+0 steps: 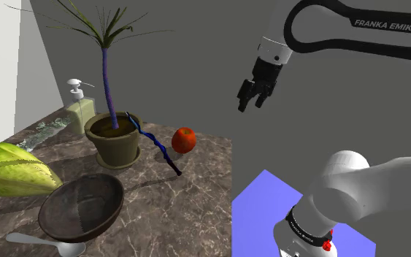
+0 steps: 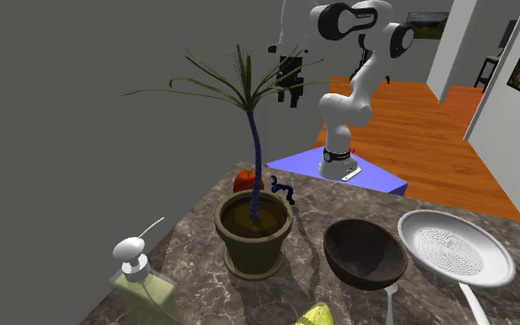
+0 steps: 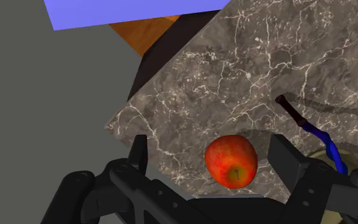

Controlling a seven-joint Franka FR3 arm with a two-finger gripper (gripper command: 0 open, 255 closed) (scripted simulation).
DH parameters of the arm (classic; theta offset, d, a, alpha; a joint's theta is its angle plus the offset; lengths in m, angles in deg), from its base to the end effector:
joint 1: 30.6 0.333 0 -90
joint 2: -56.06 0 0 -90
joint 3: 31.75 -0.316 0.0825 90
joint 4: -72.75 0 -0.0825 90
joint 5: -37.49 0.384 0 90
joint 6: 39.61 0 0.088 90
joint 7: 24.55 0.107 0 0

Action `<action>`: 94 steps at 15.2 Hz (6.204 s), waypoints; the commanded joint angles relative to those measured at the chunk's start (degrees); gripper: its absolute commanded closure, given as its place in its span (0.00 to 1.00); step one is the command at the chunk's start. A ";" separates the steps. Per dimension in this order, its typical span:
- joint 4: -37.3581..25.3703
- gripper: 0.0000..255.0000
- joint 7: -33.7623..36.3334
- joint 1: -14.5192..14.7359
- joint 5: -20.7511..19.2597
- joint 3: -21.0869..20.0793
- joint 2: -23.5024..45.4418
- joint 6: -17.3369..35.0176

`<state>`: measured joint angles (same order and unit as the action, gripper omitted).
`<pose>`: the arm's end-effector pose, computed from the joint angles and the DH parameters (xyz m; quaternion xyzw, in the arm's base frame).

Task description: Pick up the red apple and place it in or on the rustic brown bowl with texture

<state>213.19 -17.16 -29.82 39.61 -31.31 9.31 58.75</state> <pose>0.3113 0.0047 0.5678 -0.9970 0.0623 -0.0392 0.0239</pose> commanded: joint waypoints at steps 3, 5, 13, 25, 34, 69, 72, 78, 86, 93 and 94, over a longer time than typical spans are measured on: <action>-0.06 0.00 3.51 -0.28 1.21 -1.71 3.47 3.38; -0.50 0.00 6.96 -0.61 2.24 -3.35 7.23 6.69; -5.91 0.00 20.51 -2.48 4.10 -8.96 24.25 18.35; -14.29 0.00 33.87 -3.94 1.78 -12.12 43.34 28.91; -13.11 0.00 34.08 -3.87 1.51 -12.24 44.87 31.61; -25.29 1.00 34.09 -4.09 2.10 -11.74 39.37 14.01; -27.35 1.00 34.16 -4.13 2.08 -11.69 39.14 11.72; -31.84 1.00 34.35 -4.19 2.00 -11.60 39.02 7.11; -35.00 1.00 44.10 -0.15 1.80 -17.10 39.37 4.81; -41.13 1.00 54.44 4.00 0.26 -22.84 42.83 2.38; -42.30 1.00 55.98 4.65 -0.13 -23.65 43.60 1.96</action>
<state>171.82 37.20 -25.80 39.81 -54.15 52.23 60.96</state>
